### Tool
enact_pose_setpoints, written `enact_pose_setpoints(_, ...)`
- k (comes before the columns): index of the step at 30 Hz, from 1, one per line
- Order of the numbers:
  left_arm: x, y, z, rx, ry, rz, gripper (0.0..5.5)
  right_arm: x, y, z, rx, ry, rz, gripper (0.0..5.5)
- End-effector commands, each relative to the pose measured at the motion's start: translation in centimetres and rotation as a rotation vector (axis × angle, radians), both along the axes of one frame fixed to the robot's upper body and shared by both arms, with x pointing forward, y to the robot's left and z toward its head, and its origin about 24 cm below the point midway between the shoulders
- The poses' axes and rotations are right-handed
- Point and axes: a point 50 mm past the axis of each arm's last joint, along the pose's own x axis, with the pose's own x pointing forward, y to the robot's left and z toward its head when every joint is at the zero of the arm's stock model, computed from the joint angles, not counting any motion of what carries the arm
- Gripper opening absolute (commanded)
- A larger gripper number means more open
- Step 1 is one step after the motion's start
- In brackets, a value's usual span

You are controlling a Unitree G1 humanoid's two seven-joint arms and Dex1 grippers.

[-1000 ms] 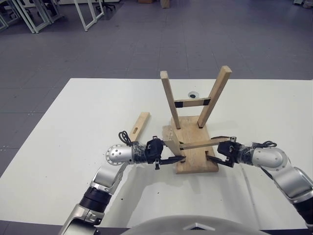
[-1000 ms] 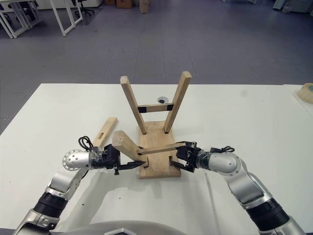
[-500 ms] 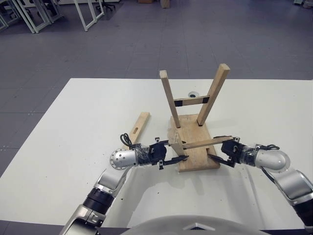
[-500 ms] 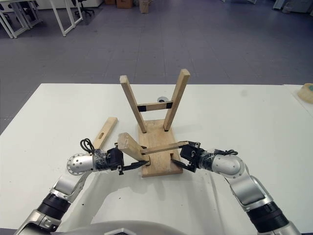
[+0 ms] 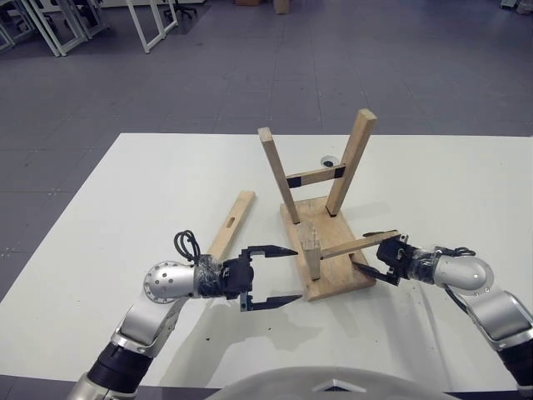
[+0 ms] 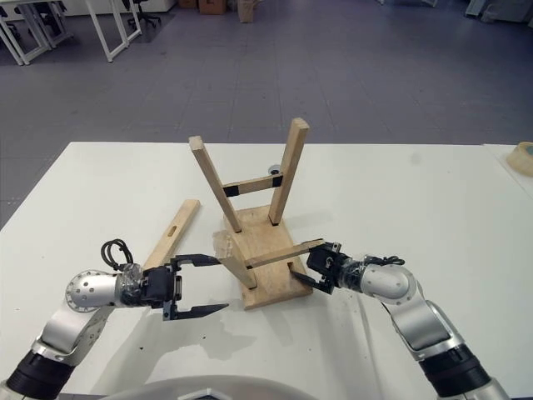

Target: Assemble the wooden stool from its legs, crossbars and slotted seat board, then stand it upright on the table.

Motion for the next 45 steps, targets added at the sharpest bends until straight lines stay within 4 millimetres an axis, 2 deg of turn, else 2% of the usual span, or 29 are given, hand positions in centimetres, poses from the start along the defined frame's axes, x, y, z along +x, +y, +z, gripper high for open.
enact_pose_setpoints(1,1.1,1.7,0.1,0.059,-0.019,0.078,3.76,-3.7,-1.5,-5.3,-0.118,0.283,-0.046,3.57)
enact_pose_setpoints(5,3.4,4.0,-1.5,0.15,-0.004,0.309,3.76,-4.3,-1.0,-6.0,-0.109,0.311,-0.022,3.57)
enact_pose_setpoints(9,5.2,3.6,-3.6,0.223,0.005,0.523,3.76,-3.6,0.5,-6.7,-0.038,0.315,-0.023,3.57)
enact_pose_setpoints(12,6.8,3.6,-3.7,0.22,-0.019,0.7,3.76,-2.1,1.8,-6.9,0.02,0.294,-0.028,3.57)
enact_pose_setpoints(15,8.9,3.9,-1.4,0.081,-0.036,0.868,3.76,-0.6,4.1,-6.4,0.13,0.26,-0.05,3.57)
enact_pose_setpoints(19,10.0,4.4,1.2,-0.05,-0.089,0.984,3.76,-0.2,5.8,-5.1,0.252,0.234,-0.051,3.57)
enact_pose_setpoints(24,9.5,6.4,3.9,-0.141,-0.175,1.102,3.76,0.2,4.4,-2.2,0.26,0.126,-0.089,3.57)
enact_pose_setpoints(25,9.2,7.0,5.0,-0.186,-0.203,1.13,3.76,0.1,4.0,-1.5,0.256,0.108,-0.092,3.57)
enact_pose_setpoints(26,8.8,7.4,7.0,-0.282,-0.227,1.134,3.76,0.0,3.5,-0.6,0.252,0.088,-0.099,3.57)
enact_pose_setpoints(27,8.3,7.6,8.8,-0.357,-0.243,1.114,3.76,-0.1,3.1,0.0,0.248,0.073,-0.104,3.57)
enact_pose_setpoints(28,7.5,7.1,10.9,-0.441,-0.24,1.028,3.76,-0.1,2.8,0.7,0.248,0.061,-0.111,3.57)
enact_pose_setpoints(30,6.0,5.9,13.8,-0.551,-0.167,0.858,3.76,0.0,2.5,1.6,0.258,0.048,-0.124,3.57)
enact_pose_setpoints(34,2.9,2.6,17.6,-0.638,0.114,0.418,3.76,-0.1,2.5,1.5,0.257,0.058,-0.136,3.57)
enact_pose_setpoints(38,0.2,1.6,18.1,-0.54,0.356,0.17,3.76,-0.2,1.6,0.6,0.216,0.072,-0.165,3.57)
enact_pose_setpoints(45,-2.2,0.0,17.3,-0.395,0.541,0.016,3.76,-0.3,1.5,-0.5,0.163,0.088,-0.173,3.57)
